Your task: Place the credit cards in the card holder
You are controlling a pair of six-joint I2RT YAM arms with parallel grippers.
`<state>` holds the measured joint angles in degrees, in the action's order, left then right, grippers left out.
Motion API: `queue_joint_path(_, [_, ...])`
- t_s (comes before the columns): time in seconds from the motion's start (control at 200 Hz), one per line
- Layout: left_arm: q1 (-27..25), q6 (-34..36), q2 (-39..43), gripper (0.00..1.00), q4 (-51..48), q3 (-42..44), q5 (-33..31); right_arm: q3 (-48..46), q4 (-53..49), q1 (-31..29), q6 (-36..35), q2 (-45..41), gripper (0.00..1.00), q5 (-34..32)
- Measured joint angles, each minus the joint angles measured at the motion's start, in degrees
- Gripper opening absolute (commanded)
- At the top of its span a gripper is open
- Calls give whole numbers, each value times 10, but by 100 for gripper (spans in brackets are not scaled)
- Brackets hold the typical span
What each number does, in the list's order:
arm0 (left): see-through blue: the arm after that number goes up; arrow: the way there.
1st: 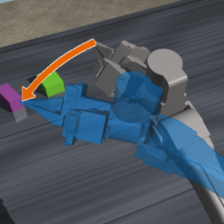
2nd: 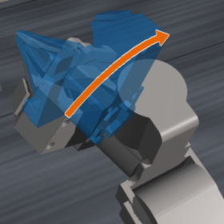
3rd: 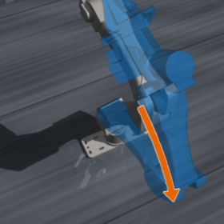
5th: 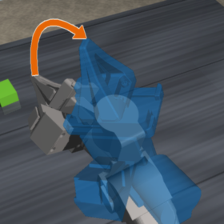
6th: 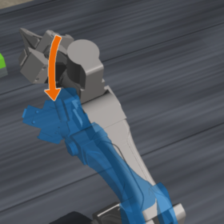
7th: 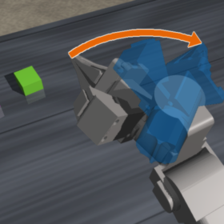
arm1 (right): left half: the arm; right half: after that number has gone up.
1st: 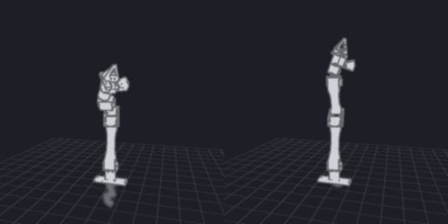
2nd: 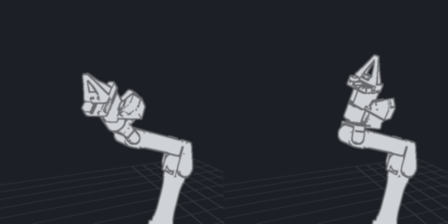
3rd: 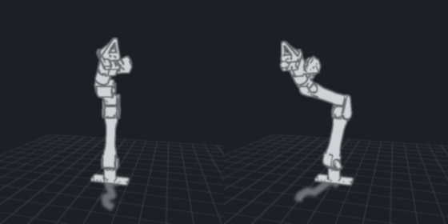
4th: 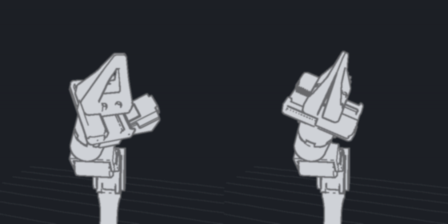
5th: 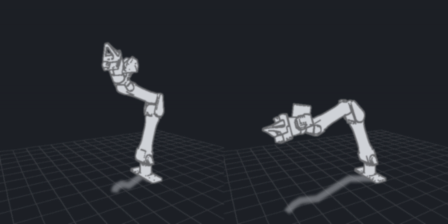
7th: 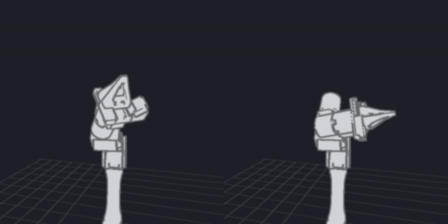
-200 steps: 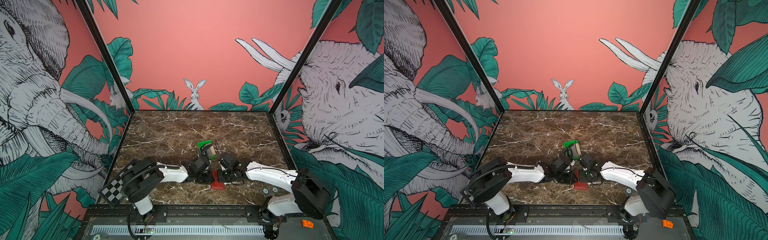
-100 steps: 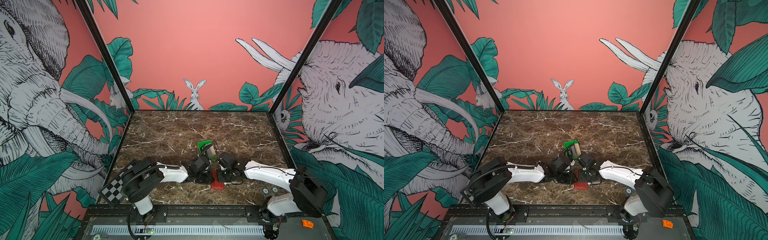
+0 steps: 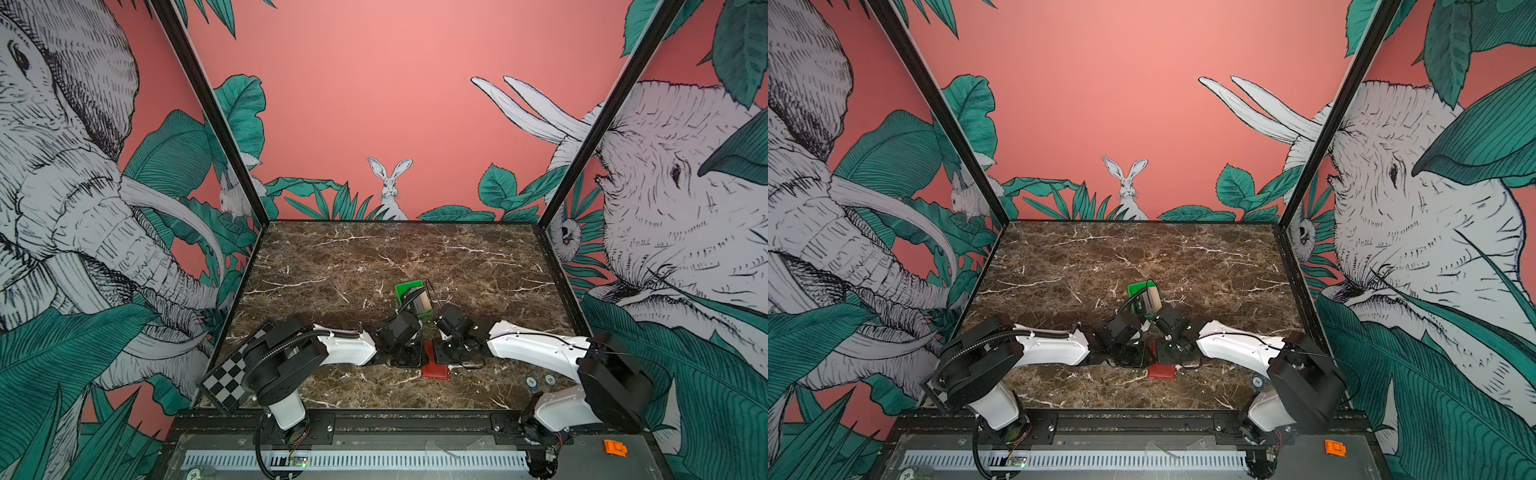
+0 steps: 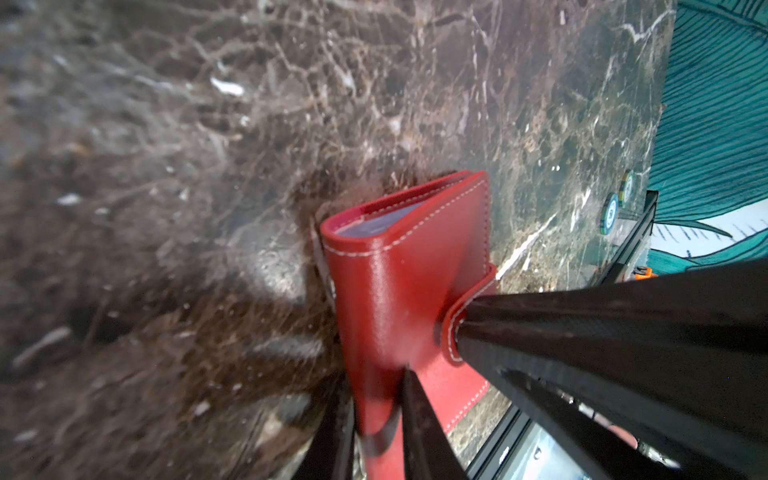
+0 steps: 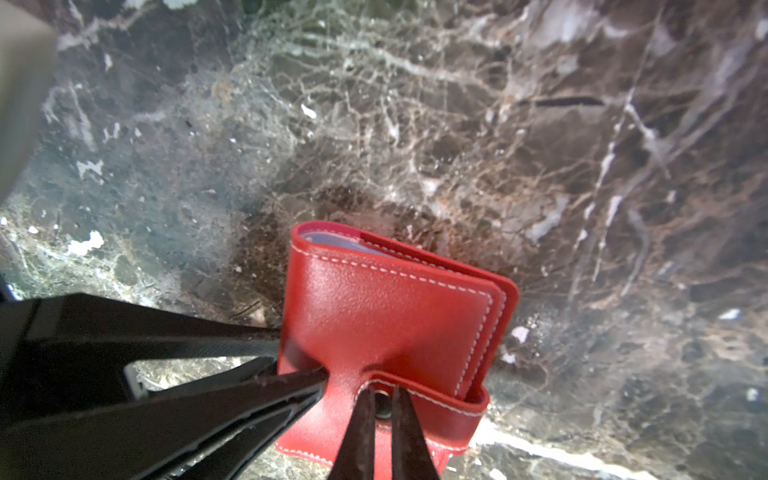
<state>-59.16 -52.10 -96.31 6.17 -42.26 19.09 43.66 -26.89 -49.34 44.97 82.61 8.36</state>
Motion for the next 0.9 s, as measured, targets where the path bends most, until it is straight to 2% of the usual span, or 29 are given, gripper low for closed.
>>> queue_joint_path(0.9, [0,-4,0,21,7,3,0,17,-19,-13,-5,14,10,-17])
